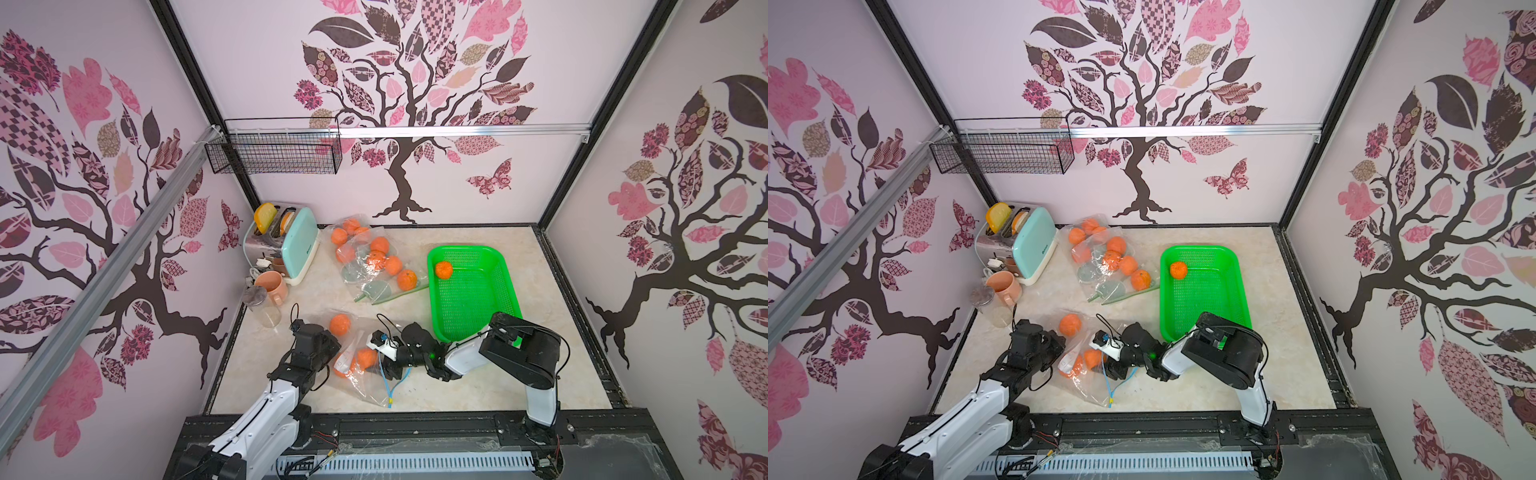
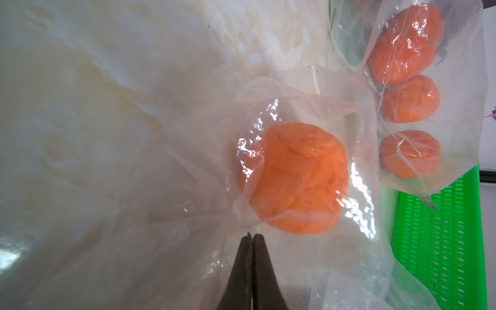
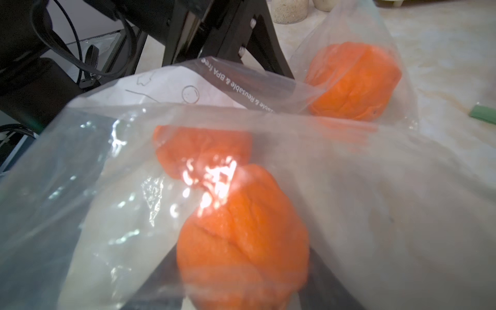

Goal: Open the zip-top bag and take out the orange
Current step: Pick up the orange from the zipper food storage bag.

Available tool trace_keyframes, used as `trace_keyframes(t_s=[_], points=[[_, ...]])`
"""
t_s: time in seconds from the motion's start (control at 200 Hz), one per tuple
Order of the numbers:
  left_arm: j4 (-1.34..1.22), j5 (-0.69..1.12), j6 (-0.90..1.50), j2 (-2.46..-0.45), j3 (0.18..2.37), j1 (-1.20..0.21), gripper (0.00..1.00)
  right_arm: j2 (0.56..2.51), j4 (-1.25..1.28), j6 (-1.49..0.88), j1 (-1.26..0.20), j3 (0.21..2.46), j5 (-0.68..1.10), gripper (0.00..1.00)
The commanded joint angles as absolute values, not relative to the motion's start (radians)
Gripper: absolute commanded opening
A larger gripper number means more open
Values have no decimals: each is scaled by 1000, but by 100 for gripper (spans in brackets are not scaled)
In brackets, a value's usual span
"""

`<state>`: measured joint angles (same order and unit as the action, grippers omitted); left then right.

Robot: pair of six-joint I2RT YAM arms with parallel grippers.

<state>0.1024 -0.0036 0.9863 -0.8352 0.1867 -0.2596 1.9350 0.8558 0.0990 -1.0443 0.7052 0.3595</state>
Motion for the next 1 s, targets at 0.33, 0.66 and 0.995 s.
trace_keyframes(t_s=[0.33, 0.66, 0.995], points=[[197, -117, 980, -769, 177, -247, 0, 1590, 438, 26, -1049, 605, 234, 42], [208, -146, 1008, -785, 179, -240, 0, 1308, -55, -8, -1024, 691, 49, 45], [200, -138, 1020, -801, 174, -235, 0, 1218, -44, -122, -722, 828, 163, 43]])
